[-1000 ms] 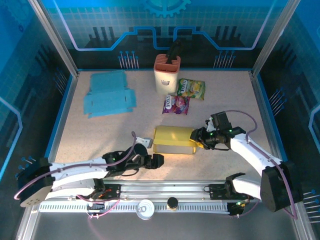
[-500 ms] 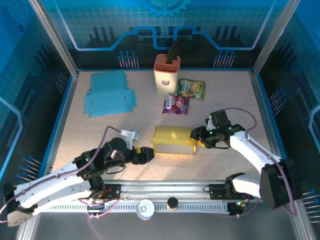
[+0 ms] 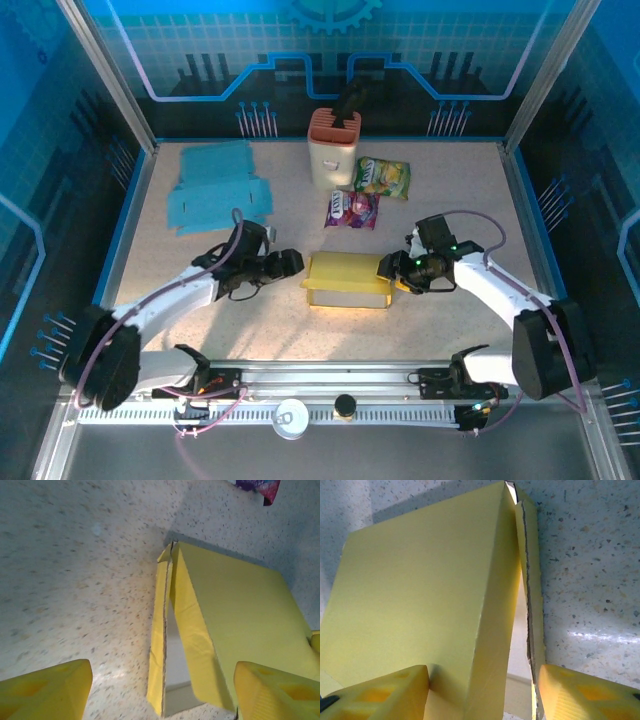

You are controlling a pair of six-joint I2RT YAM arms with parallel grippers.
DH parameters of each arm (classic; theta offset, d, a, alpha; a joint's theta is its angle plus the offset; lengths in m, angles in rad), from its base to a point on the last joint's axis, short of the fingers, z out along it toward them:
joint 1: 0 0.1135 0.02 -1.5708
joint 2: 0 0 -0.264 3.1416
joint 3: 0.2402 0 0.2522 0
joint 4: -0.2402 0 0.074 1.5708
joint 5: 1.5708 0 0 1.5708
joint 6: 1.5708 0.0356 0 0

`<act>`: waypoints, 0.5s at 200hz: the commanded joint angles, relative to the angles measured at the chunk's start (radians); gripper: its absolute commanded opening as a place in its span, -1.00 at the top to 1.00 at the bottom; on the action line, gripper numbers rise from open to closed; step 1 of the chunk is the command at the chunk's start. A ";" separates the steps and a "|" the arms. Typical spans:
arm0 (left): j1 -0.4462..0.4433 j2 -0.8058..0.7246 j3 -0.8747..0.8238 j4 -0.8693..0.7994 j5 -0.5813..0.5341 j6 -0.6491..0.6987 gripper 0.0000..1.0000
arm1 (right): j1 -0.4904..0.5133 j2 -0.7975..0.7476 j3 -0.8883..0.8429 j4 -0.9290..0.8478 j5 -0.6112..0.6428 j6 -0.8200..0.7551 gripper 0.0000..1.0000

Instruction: Fold the paper box

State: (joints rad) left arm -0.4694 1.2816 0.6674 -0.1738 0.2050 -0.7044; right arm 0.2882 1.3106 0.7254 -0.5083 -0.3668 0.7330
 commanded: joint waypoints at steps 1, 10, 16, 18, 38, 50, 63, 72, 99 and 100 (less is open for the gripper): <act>-0.013 0.063 0.025 0.161 0.073 0.009 -0.50 | 0.012 0.038 0.019 -0.021 0.012 -0.044 -0.20; -0.018 0.086 0.022 0.180 0.071 0.007 -0.49 | 0.012 0.049 0.017 -0.017 0.014 -0.048 -0.20; -0.021 0.104 0.018 0.195 0.070 0.004 -0.47 | 0.012 0.052 0.015 -0.011 0.015 -0.050 -0.20; -0.024 0.111 0.018 0.199 0.071 0.005 -0.46 | 0.012 0.054 0.014 -0.009 0.016 -0.050 -0.20; -0.037 0.168 0.017 0.236 0.074 0.005 -0.33 | 0.012 0.076 0.012 0.011 0.016 -0.056 -0.16; -0.047 0.197 0.014 0.264 0.077 0.003 -0.23 | 0.011 0.091 0.014 0.020 0.014 -0.060 -0.12; -0.058 0.225 0.010 0.289 0.077 -0.002 -0.11 | 0.012 0.108 0.016 0.029 0.013 -0.064 -0.07; -0.063 0.241 0.007 0.302 0.076 -0.007 -0.04 | 0.012 0.117 0.018 0.033 0.013 -0.068 -0.02; -0.071 0.258 -0.011 0.332 0.066 -0.019 0.15 | 0.013 0.137 0.019 0.041 0.017 -0.076 0.14; -0.071 0.258 -0.012 0.333 0.066 -0.019 0.15 | 0.013 0.137 0.019 0.041 0.018 -0.076 0.14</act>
State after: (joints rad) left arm -0.5308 1.5291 0.6666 0.0921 0.2600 -0.7094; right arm 0.2882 1.4258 0.7269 -0.4763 -0.3676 0.6777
